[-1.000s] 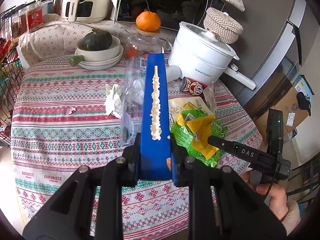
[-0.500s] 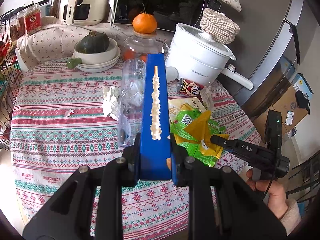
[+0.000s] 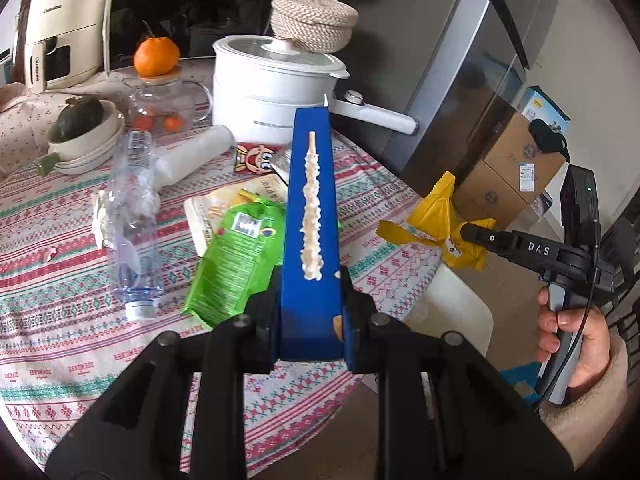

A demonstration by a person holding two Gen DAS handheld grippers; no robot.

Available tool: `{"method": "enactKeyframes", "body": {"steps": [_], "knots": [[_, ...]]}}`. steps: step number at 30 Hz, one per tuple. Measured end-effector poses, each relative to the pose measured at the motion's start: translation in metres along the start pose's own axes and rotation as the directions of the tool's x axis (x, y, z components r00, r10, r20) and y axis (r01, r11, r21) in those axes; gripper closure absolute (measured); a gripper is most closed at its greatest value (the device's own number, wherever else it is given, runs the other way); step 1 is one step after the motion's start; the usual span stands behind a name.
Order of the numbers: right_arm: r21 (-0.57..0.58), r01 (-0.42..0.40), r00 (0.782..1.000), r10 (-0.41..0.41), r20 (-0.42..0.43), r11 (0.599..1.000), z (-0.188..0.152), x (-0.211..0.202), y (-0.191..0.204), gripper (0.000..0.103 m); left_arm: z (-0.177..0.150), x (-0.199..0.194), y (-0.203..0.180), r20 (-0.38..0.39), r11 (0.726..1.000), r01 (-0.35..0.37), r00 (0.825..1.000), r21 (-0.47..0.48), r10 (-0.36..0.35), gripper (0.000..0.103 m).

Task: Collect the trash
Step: 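Drop the blue box with left gripper while right gripper drops yellow wrapper in bin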

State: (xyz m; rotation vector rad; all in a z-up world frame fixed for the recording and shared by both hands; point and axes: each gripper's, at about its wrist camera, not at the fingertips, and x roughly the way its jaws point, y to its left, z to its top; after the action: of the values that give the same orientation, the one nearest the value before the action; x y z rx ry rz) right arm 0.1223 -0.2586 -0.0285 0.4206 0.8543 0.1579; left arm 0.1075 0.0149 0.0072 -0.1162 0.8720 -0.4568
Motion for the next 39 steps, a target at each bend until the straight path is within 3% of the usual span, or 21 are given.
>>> {"method": "enactKeyframes", "body": {"steps": [7,13,19,23,26,30,39], "knots": [[0.119,0.164,0.986,-0.164,-0.007,0.979,-0.012,-0.061,-0.106,0.083,-0.019,0.039,-0.096,-0.137,0.974,0.152,0.982,0.167,-0.130,0.078],[0.180,0.248,0.969,-0.246,-0.036,0.952,-0.031,-0.092,-0.161,0.083,-0.048,0.083,-0.160,-0.322,0.940,0.245,0.933,0.238,-0.161,0.078],[0.209,0.305,0.952,-0.292,-0.092,0.929,-0.046,-0.097,-0.191,0.083,-0.075,0.135,-0.193,-0.460,0.934,0.235,0.883,0.268,-0.091,0.078],[0.200,0.332,0.941,-0.308,-0.141,0.922,-0.052,-0.088,-0.199,0.083,-0.082,0.163,-0.194,-0.504,0.949,0.183,0.863,0.256,-0.031,0.078],[0.179,0.352,0.932,-0.326,-0.160,0.919,-0.053,-0.083,-0.199,0.083,-0.081,0.173,-0.194,-0.526,0.960,0.180,0.849,0.213,-0.043,0.078],[0.170,0.352,0.931,-0.325,-0.167,0.921,-0.052,-0.080,-0.199,0.083,-0.078,0.178,-0.197,-0.533,0.968,0.160,0.846,0.194,-0.033,0.077],[0.177,0.358,0.928,-0.329,-0.175,0.917,-0.051,-0.077,-0.201,0.083,-0.077,0.179,-0.215,-0.491,0.957,0.124,0.871,0.264,0.022,0.072]]}}
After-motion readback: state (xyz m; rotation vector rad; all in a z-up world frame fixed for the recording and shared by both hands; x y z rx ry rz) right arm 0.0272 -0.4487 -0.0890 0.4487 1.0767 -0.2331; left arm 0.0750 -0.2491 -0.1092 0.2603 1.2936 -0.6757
